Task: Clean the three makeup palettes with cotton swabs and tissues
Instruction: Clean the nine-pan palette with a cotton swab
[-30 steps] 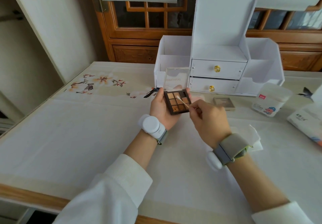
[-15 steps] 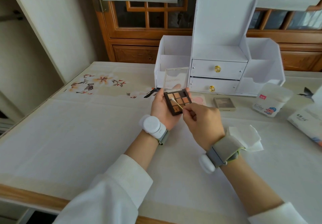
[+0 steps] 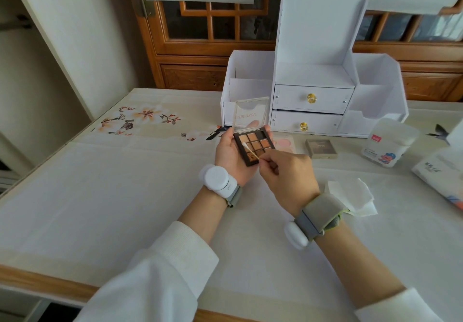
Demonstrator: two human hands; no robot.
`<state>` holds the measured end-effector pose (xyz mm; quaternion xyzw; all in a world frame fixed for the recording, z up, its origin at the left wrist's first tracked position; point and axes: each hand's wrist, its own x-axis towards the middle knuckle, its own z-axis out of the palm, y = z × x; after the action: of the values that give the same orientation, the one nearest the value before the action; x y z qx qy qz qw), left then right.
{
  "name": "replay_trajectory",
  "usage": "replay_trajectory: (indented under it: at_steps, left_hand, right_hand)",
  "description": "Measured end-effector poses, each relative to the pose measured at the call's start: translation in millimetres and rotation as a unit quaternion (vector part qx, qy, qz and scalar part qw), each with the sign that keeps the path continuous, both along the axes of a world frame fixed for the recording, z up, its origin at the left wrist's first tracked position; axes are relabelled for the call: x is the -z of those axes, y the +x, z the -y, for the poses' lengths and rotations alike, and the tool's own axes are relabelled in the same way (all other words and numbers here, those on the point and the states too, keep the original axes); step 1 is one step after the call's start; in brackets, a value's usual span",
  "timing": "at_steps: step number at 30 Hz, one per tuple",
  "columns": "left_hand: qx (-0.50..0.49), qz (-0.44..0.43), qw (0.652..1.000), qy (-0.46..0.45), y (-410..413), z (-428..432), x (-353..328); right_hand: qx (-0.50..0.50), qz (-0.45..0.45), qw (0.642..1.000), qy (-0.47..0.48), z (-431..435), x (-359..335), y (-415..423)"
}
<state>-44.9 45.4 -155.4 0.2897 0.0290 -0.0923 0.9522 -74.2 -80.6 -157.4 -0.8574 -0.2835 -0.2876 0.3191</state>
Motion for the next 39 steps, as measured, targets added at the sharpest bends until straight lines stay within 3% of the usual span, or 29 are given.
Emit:
replay_trajectory:
  at_steps: [11, 30, 39]
  left_hand:
    - [-0.012, -0.008, 1.000, -0.005, 0.7, -0.3, 0.5]
    - [-0.027, -0.028, 0.999, -0.036, -2.2, 4.3, -4.3]
    - [-0.030, -0.027, 0.999, -0.026, -3.8, 4.1, -5.2]
  right_hand:
    - [0.001, -0.005, 1.000, 0.018, 0.7, 0.8, 2.0]
    - [0.110, -0.059, 0.992, 0.017, 10.9, 2.7, 10.7]
    - [0.102, -0.063, 0.993, 0.013, 11.9, 1.7, 11.2]
